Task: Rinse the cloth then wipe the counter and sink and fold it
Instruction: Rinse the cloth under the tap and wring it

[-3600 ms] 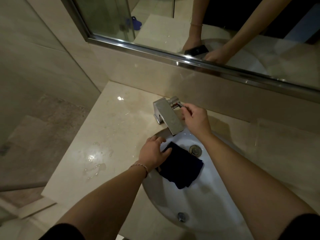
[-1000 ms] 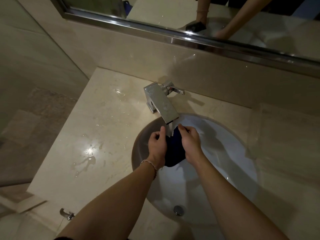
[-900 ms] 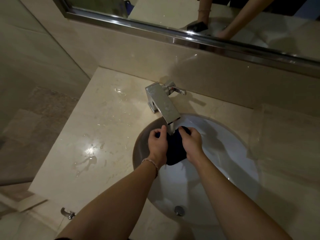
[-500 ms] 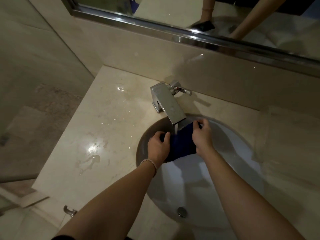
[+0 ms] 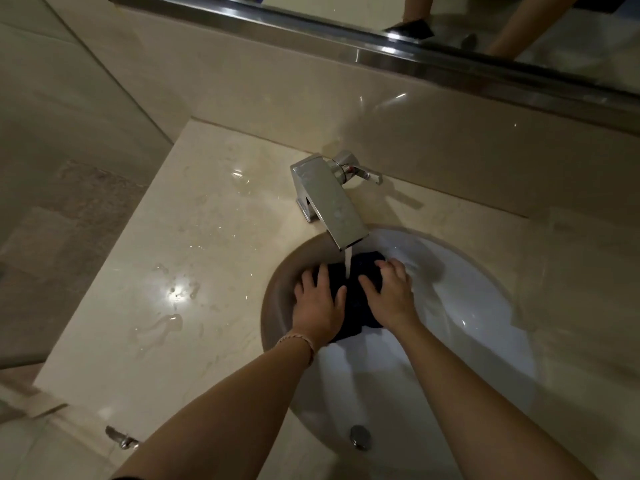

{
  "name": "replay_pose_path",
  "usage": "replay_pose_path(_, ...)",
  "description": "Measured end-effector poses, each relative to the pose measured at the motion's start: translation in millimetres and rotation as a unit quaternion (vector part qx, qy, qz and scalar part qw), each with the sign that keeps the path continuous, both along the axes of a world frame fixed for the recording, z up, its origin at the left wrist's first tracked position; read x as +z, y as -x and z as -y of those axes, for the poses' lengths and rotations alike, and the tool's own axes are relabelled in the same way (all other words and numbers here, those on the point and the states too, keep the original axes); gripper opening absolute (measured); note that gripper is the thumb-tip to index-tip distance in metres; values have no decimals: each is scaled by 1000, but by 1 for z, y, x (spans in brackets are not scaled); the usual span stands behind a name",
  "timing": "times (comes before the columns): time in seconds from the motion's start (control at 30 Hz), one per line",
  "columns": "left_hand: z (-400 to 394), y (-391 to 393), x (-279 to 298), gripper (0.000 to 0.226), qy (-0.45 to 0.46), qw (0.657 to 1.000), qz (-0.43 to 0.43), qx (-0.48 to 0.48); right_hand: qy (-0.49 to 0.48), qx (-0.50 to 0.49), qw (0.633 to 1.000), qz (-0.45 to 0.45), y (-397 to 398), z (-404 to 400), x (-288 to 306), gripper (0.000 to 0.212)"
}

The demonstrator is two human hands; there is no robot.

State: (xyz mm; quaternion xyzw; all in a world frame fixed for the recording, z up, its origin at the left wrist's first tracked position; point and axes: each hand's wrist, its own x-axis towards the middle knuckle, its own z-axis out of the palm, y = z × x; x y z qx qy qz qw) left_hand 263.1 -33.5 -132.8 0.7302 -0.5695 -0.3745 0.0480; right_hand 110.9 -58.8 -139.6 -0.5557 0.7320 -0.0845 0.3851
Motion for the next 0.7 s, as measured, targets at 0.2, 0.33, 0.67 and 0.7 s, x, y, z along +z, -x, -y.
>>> replay_pose_path(0.2,15,1,-22,43,-29,999,-22,33,-46,-80,995,49,-24,17,-34,74)
replay_pose_path(0.33,6,11,-29,29,15,985,-83,151,-57,-107,990,65,-36,12,-40,47)
replay_pose_path(0.67,26,30,-7,65,-104,805,-433,391,-28,-266,919,291,-41,9,31,31)
replay_pose_path(0.7,27,31,-5,58,-104,786,-458,402,-13,-257,925,280,-44,8,38,31)
